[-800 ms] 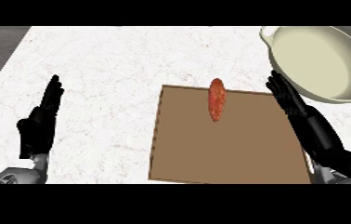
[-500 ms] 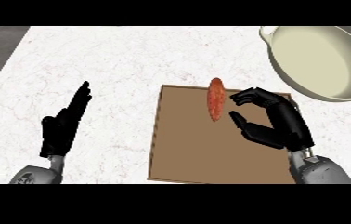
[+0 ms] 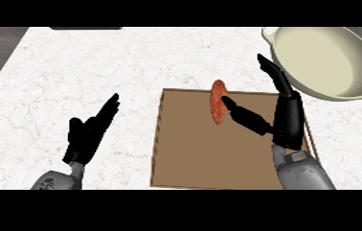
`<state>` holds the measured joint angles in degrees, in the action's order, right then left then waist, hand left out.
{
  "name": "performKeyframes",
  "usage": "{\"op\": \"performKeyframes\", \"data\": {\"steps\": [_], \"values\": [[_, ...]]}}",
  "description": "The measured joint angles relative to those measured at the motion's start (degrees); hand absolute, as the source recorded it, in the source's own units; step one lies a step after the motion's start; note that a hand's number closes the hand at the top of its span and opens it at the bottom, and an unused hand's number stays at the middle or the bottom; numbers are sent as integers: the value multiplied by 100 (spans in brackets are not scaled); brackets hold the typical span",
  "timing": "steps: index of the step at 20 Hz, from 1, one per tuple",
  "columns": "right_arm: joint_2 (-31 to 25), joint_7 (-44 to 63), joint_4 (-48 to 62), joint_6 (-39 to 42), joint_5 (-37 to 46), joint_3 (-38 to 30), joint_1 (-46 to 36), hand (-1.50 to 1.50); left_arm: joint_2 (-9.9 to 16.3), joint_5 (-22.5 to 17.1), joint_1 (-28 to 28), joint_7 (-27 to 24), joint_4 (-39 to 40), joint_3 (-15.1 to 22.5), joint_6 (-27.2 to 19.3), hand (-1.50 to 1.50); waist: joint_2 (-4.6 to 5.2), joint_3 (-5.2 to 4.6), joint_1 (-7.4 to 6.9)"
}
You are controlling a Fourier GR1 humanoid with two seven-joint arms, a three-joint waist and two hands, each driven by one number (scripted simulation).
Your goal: Pick the sweet potato from the tray and place it in the pot
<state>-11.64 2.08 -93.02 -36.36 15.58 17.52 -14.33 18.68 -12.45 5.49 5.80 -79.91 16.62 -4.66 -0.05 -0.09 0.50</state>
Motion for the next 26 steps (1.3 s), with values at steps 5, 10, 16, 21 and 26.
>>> {"op": "performKeyframes", "data": {"steps": [5, 10, 16, 21, 26], "values": [[72, 1797, -468, 241, 928, 280, -535, -150, -81, 63, -13, -8, 28, 30, 114, 0, -29, 4, -9], [32, 3663, -722, 1046, 1136, 229, -1001, -150, -53, 2, 16, 116, 19, -44, 235, 0, -32, 5, -14], [301, 4820, -423, 1653, 778, -160, -1646, -150, -68, -20, 94, 62, 127, -187, 413, 0, -11, 13, -60], [349, 4886, 232, 2331, 108, -261, -1664, -150, -122, 36, 150, 85, 146, -207, 443, 0, 8, 20, -89], [371, 4607, 789, 2833, -114, -200, -1422, -150, -202, 133, 31, 101, 14, -219, 445, 0, 2, 22, -89]]}}
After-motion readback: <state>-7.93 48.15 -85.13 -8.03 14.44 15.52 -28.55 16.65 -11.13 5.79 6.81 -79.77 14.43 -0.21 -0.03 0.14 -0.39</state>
